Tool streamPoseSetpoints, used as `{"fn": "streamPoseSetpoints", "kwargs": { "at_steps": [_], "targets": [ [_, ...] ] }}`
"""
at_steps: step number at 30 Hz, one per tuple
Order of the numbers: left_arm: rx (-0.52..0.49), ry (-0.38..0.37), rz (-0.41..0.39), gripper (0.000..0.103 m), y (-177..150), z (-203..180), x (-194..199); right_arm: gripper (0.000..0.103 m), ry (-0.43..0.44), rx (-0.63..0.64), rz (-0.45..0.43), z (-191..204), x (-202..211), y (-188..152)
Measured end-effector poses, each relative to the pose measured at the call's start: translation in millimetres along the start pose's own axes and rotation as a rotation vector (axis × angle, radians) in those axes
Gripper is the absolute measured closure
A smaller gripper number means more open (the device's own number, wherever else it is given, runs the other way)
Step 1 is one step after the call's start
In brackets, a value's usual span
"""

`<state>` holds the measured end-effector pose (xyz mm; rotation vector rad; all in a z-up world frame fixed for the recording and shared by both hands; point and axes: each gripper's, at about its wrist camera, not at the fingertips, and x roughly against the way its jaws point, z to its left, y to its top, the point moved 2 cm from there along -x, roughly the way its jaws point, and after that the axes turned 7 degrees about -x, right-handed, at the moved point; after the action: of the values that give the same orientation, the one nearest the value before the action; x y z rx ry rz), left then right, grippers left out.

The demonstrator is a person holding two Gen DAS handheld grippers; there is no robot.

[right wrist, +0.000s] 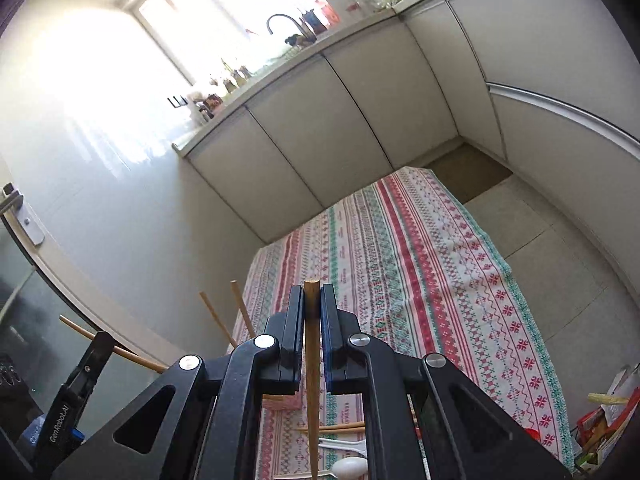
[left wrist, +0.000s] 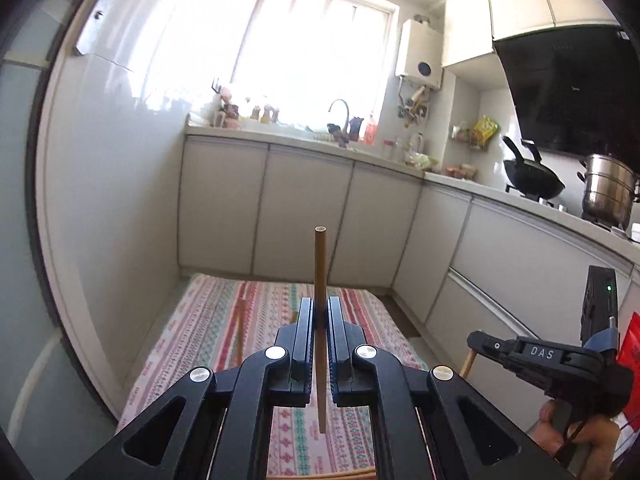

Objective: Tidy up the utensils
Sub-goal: 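Lift both held chopsticks and carry them over the pink basket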

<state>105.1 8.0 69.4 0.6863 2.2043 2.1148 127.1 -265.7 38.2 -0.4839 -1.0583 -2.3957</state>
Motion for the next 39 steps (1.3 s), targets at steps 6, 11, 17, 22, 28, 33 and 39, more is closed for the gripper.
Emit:
{"fn": "streamPoseSetpoints", "kwargs": {
  "at_steps": [6,11,17,22,28,33,39],
  "targets": [
    [-0.018,0.123,0.011,0.097,1.3,31.5,-17.0,0.095,0.056,-0.015,-0.062,23.0,-5.5,3.9],
    [-0.013,0.158,0.093,0.097,-16.2,56.8,-54.0,0.095,0.118,0.007,-0.165,52.8,-8.6,10.2],
    [-0.080,0.156,0.138,0.097,-27.2,61.8,-86.1,0.095,0.179,0.085,-0.241,92.1,-32.6,13.9],
    [-0.194,0.151,0.175,0.097,-34.6,51.9,-110.1,0.095,0.175,0.148,-0.210,112.5,-74.0,5.8],
    [-0.155,0.093,0.255,0.097,-47.8,64.9,-131.3,0.095,0.119,0.276,-0.150,127.3,-124.2,-21.0],
    [-0.116,0.061,0.304,0.097,-51.6,73.8,-142.2,0.095,0.114,0.286,-0.095,121.6,-149.6,-31.4],
    [-0.094,0.046,0.332,0.097,-53.8,76.2,-149.8,0.095,0.101,0.288,-0.072,114.0,-162.9,-34.5]
  ]
}}
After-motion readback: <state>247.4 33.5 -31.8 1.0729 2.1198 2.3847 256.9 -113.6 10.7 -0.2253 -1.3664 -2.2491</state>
